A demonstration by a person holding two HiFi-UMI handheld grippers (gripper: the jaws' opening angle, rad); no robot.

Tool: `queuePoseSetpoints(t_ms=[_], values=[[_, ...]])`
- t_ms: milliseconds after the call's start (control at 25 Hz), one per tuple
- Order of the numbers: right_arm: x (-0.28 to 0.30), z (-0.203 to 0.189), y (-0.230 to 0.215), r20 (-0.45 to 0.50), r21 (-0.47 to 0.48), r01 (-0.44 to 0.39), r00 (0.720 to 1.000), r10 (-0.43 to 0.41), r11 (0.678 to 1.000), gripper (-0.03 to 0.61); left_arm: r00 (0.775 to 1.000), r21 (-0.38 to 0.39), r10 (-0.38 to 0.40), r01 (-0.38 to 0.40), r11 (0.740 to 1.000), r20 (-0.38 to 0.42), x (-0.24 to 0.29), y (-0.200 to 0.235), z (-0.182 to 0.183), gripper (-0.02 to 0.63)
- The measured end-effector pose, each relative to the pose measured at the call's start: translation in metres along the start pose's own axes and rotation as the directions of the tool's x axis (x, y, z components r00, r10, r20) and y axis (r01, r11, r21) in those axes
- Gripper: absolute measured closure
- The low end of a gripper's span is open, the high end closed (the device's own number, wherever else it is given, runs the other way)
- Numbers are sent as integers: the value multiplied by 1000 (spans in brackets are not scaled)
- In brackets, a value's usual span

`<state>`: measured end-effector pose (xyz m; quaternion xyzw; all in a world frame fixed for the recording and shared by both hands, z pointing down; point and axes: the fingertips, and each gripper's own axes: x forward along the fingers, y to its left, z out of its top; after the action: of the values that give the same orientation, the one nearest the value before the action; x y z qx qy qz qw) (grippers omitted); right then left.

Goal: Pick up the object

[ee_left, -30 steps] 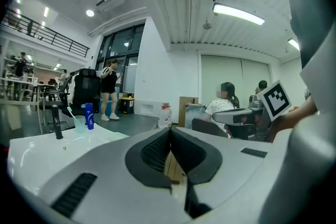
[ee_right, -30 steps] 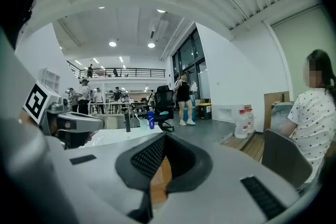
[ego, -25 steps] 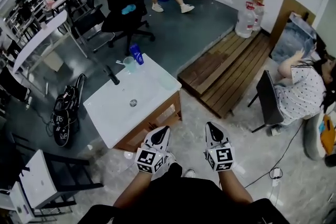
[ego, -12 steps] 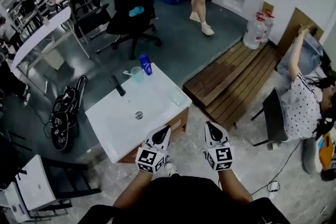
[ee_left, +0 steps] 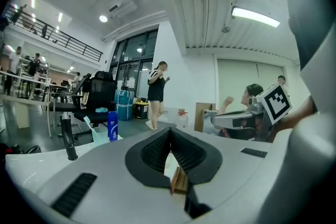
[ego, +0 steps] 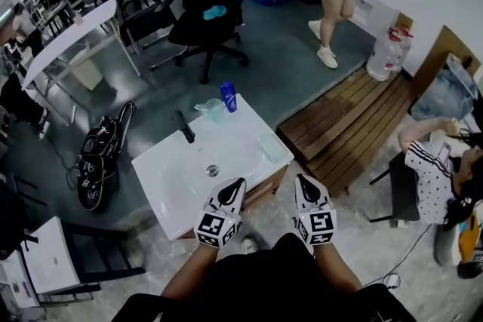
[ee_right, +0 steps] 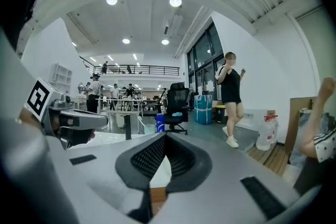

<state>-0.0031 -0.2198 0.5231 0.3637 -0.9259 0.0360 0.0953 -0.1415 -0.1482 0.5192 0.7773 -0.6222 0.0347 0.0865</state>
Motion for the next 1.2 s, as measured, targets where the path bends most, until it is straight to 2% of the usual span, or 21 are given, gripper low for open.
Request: queuePoseSetpoints(t_ms=[280,400,560,1080,1200], values=[[35,-17,-6,-63,-28,-91,994,89,995,560,997,-34,80,-80,996,-18,15,19,-6,594],[52,-29,-14,-95,-62,-126,988,120,990,560,991,-55,128,-130,990,-36,24,26,-13,594],[73,-44,-17,-120,-54,-174,979,166,983,560,982,-75,182,-186,980,-59,27,36,-26,594],[112,-93,-17,-250,-54,-281,933,259,958,557,954,-117,268,-284,952,-133,30,48,-49,594],[118,-107,-14,-291,-43,-309,914,284,950,459,947,-125,286,-304,944,-147,28,50,-56,594]])
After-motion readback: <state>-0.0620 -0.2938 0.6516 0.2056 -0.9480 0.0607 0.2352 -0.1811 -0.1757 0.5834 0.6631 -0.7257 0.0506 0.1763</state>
